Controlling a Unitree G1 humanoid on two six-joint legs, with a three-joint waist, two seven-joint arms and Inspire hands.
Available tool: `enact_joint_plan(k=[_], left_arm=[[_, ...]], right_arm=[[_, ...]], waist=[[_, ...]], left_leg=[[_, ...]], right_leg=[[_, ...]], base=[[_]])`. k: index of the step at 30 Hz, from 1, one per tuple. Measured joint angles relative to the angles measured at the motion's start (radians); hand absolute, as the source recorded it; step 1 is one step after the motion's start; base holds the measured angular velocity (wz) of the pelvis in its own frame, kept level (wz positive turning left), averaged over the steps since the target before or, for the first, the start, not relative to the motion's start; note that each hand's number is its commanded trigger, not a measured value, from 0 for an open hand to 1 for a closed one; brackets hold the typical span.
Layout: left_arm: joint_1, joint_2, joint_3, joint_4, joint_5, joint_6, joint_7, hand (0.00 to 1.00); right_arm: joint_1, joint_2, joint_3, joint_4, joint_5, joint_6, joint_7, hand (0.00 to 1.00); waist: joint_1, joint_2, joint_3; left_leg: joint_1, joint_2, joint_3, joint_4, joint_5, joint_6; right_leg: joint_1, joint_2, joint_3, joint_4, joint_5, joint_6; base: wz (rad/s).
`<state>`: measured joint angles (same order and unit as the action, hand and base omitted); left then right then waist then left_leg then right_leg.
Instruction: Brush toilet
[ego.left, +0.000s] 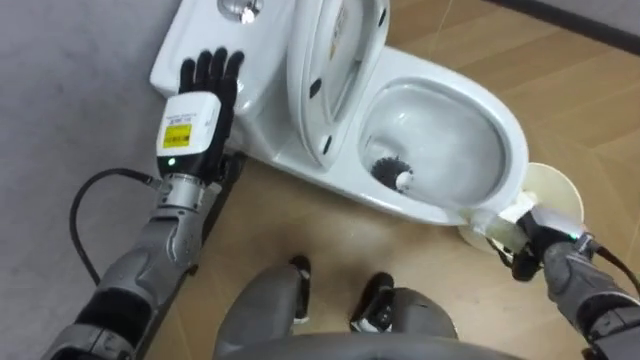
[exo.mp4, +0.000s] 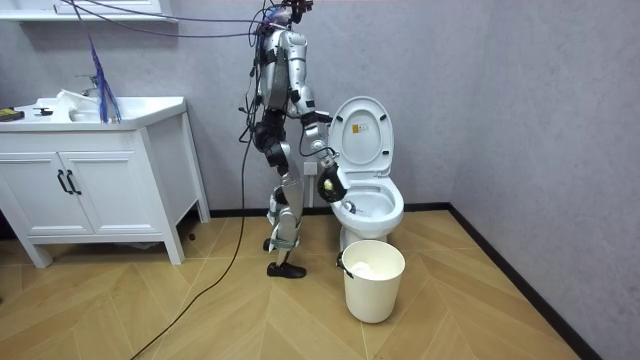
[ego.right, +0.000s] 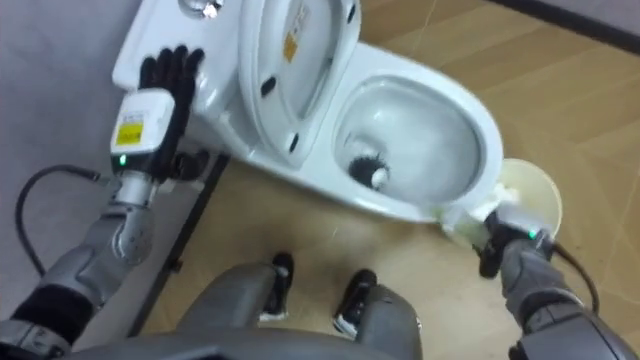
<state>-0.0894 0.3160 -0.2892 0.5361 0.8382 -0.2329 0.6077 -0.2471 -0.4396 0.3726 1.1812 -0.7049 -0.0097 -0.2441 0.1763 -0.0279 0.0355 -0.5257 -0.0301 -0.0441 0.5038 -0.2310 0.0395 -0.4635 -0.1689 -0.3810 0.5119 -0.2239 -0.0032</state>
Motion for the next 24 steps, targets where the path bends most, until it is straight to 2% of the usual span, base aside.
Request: enact_joint_plan(k=[5, 7, 8, 9, 14, 15, 16, 19, 24], left_arm=[[-0.021, 0.068, -0.011, -0.003, -0.003, 0.004, 0.038, 0.00], [-0.035, 0.090, -0.012, -0.004, -0.006, 0.004, 0.054, 0.00], [-0.038, 0.093, -0.014, -0.002, -0.014, 0.005, 0.060, 0.00], [-0.046, 0.102, -0.031, 0.001, -0.043, 0.016, 0.071, 0.00], [-0.054, 0.104, -0.048, -0.004, -0.103, 0.023, 0.099, 0.00], [-0.052, 0.104, -0.048, -0.007, -0.102, 0.032, 0.109, 0.00], [-0.051, 0.102, -0.047, -0.007, -0.100, 0.041, 0.120, 0.00], [-0.046, 0.101, -0.038, -0.022, -0.099, 0.055, 0.127, 0.00], [-0.048, 0.096, -0.044, -0.026, -0.097, 0.078, 0.123, 0.00]], right_arm=[[-0.056, -0.040, 0.057, -0.070, -0.046, 0.052, -0.045, 1.00], [-0.078, -0.077, 0.084, -0.078, -0.029, 0.055, -0.052, 1.00], [-0.087, -0.082, 0.089, -0.078, -0.019, 0.055, -0.052, 1.00], [-0.104, -0.087, 0.098, -0.076, 0.014, 0.056, -0.056, 1.00], [-0.150, -0.103, 0.089, -0.067, 0.252, 0.056, -0.081, 1.00], [-0.161, -0.102, 0.072, -0.062, 0.315, 0.056, -0.087, 1.00], [-0.173, -0.102, 0.047, -0.058, 0.340, 0.056, -0.092, 1.00], [-0.178, -0.102, -0.020, -0.050, 0.362, 0.056, -0.114, 1.00], [-0.178, -0.098, -0.020, -0.047, 0.353, 0.056, -0.123, 1.00]], waist=[[0.030, -0.004, 0.0042], [0.047, -0.007, 0.0070], [0.048, -0.006, 0.0082], [0.049, -0.006, 0.0133], [0.055, -0.007, 0.0173], [0.055, -0.014, 0.0214], [0.053, -0.015, 0.0219], [0.049, -0.015, 0.0224], [0.042, -0.015, 0.0233]], left_leg=[[-0.087, 0.001, -0.002, 0.040, 0.006, 0.003], [-0.121, 0.001, -0.007, 0.055, 0.006, 0.003], [-0.128, 0.001, -0.010, 0.060, 0.006, 0.003], [-0.133, 0.001, -0.012, 0.063, 0.006, 0.003], [-0.170, 0.001, -0.009, 0.072, 0.008, 0.002], [-0.174, 0.003, 0.002, 0.073, 0.008, 0.002], [-0.182, 0.004, 0.007, 0.075, 0.008, 0.002], [-0.194, 0.005, 0.009, 0.077, 0.009, 0.001], [-0.195, -0.001, 0.011, 0.078, 0.013, 0.003]], right_leg=[[-0.079, -0.003, -0.001, 0.029, 0.003, -0.006], [-0.110, -0.006, -0.002, 0.045, 0.004, -0.007], [-0.113, -0.005, -0.002, 0.046, 0.004, -0.008], [-0.117, -0.005, -0.002, 0.049, 0.004, -0.008], [-0.159, -0.008, 0.010, 0.065, 0.004, -0.009], [-0.174, -0.007, 0.028, 0.079, 0.004, -0.009], [-0.185, -0.007, 0.032, 0.081, 0.004, -0.010], [-0.197, -0.015, 0.030, 0.086, 0.003, -0.012], [-0.201, -0.022, 0.028, 0.095, 0.000, -0.016]], base=[[0.05], [0.04], [0.06], [0.06], [-0.03], [-0.14], [-0.14], [-0.03], [0.01]])
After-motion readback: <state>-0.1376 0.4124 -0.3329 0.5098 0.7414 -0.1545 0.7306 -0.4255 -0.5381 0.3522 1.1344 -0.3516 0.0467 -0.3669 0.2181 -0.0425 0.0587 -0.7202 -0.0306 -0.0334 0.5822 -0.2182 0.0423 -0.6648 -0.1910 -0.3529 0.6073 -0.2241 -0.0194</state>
